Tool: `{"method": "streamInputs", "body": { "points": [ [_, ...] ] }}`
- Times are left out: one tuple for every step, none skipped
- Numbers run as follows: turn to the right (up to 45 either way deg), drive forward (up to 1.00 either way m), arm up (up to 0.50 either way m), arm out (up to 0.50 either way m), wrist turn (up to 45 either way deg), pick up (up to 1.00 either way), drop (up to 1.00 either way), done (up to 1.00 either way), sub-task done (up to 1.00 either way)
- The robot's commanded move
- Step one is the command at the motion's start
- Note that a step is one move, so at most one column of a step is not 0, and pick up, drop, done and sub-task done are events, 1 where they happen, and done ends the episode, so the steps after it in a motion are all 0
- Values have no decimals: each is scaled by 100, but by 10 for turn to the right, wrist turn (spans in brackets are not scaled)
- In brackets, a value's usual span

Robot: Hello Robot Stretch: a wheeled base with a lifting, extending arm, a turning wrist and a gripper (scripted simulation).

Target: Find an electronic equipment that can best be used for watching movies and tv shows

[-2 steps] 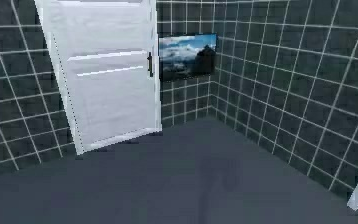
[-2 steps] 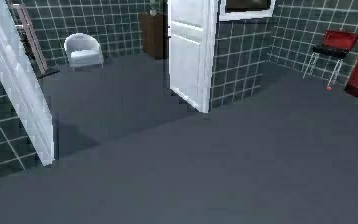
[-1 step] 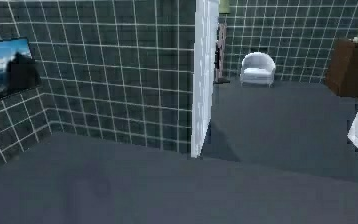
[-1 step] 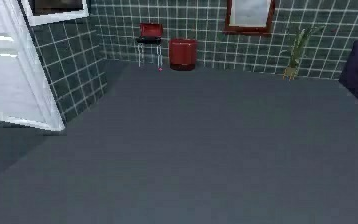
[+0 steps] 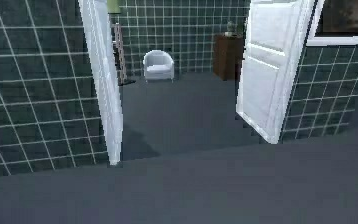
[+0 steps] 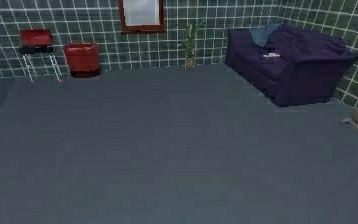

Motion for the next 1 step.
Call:
{"method": "streamInputs", "body": {
  "points": [
    [0, 100, 0, 0, 0, 0, 0, 0, 0]
  ]
}}
